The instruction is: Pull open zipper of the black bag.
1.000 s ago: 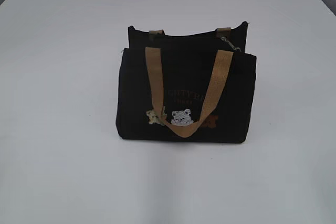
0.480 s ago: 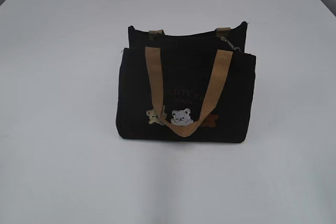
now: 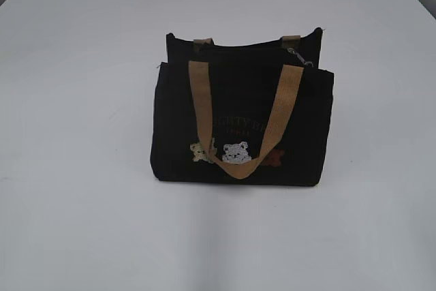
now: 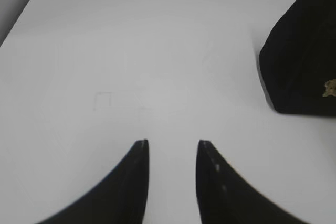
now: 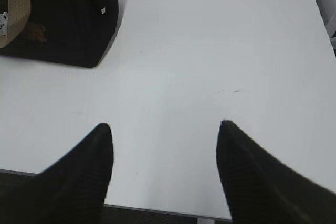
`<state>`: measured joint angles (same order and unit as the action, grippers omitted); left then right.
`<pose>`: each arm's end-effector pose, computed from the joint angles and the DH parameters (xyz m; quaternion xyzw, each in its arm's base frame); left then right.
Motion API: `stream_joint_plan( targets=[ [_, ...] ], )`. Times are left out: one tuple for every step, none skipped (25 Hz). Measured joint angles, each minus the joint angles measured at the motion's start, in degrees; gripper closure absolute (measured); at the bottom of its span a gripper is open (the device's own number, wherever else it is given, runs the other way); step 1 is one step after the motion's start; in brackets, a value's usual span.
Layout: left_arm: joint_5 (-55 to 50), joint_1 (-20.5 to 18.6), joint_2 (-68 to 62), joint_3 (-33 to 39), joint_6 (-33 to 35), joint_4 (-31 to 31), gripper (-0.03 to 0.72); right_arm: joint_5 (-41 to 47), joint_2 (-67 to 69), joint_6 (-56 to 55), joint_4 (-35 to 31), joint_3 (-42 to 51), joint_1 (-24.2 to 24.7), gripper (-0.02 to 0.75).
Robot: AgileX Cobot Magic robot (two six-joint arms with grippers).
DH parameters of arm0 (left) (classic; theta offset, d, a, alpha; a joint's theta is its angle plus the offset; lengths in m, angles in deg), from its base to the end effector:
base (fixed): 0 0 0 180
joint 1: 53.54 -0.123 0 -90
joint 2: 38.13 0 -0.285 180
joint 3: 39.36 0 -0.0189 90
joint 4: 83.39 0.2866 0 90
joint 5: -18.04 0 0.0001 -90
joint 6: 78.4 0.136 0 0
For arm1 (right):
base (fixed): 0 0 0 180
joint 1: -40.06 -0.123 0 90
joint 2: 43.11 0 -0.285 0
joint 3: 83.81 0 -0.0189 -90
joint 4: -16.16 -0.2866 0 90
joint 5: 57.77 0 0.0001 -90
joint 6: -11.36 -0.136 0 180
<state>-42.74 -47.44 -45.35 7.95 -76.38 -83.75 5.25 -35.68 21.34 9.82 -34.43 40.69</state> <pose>0.0622 -0.0074 0.2823 0.0600 0.8427 -0.0222 0.5346 0.0646 0.0127 0.2654 -0.0734 0.8608 0.0087 0.5035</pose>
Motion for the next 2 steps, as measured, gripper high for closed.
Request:
stream_joint_plan(
  targets=[
    [0.00,0.00,0.00,0.00,0.00,0.00,0.453,0.00,0.00,0.00,0.00,0.00,0.00,0.254],
    [0.00,0.00,0.00,0.00,0.00,0.05,0.453,0.00,0.00,0.00,0.00,0.00,0.00,0.254]
  ],
)
